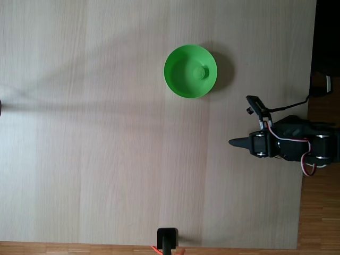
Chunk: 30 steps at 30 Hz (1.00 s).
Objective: Grasp a green pompom and put it in the green bowl.
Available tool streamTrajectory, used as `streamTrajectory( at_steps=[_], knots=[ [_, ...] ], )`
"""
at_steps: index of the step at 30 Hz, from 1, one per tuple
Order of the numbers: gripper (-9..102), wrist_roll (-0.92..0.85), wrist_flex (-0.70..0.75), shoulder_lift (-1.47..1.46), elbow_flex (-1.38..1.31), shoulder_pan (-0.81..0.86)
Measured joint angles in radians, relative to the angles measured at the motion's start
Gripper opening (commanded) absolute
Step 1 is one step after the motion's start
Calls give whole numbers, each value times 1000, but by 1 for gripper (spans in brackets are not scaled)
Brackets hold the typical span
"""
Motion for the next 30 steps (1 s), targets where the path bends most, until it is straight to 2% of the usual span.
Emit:
streamTrajectory(
  at_steps=[30],
  knots=[
    [0,0,0,6,104,25]
  ],
)
